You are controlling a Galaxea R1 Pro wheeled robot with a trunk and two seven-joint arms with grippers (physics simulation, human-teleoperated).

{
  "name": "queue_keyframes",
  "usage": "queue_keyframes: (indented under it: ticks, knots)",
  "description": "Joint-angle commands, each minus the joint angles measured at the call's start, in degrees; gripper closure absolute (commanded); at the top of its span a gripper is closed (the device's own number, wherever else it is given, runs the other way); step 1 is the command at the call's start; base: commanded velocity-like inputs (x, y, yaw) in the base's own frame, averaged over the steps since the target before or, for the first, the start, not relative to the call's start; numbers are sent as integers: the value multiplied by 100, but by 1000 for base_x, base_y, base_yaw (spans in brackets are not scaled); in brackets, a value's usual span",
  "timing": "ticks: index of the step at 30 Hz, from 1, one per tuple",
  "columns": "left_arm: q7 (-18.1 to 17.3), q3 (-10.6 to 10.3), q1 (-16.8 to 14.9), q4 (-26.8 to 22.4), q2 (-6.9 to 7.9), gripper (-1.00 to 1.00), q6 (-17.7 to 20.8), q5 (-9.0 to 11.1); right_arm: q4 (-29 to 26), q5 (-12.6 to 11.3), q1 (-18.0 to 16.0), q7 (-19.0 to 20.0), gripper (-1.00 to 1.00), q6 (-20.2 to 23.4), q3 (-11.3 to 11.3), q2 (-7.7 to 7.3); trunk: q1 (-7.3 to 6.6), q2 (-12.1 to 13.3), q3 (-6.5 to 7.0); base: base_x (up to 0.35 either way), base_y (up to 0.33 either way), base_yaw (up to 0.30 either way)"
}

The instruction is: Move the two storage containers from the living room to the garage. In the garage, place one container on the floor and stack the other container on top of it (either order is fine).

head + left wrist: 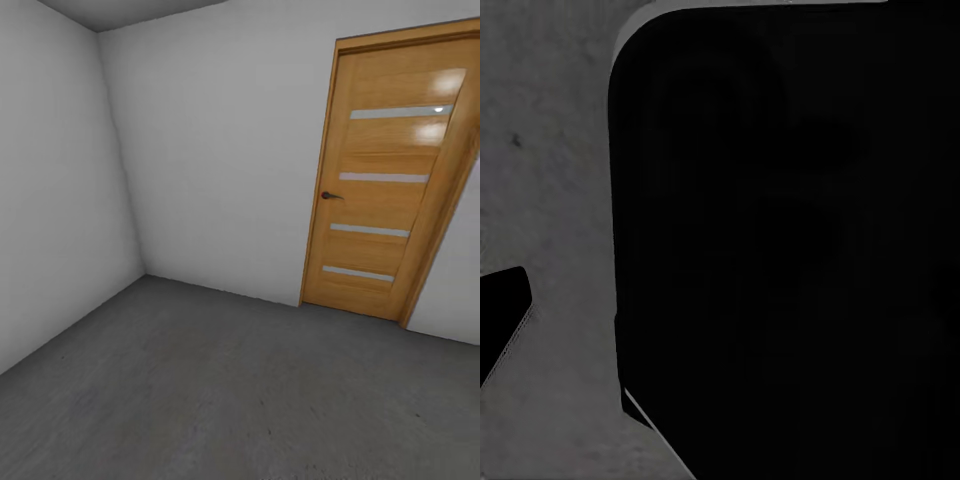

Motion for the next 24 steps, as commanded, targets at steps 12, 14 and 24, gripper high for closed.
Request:
queue_keyframes:
  ticks: [12, 14, 24]
  knots:
    - [4, 9, -1, -587, -85, -100, 40, 17, 4, 16, -2, -6, -100, -27, 16, 4, 0, -2, -4, 26, 0, -293]
    - [1, 14, -1, -591, -98, -100, 26, 18, 4, 23, -2, -6, -100, -27, 17, 4, 0, -2, -4, 14, 0, -293]
    - [-1, 27, -1, -592, -106, -100, 4, 79, 4, -8, -2, -4, -100, -37, 7, -4, 0, -2, 0, 2, 0, -293]
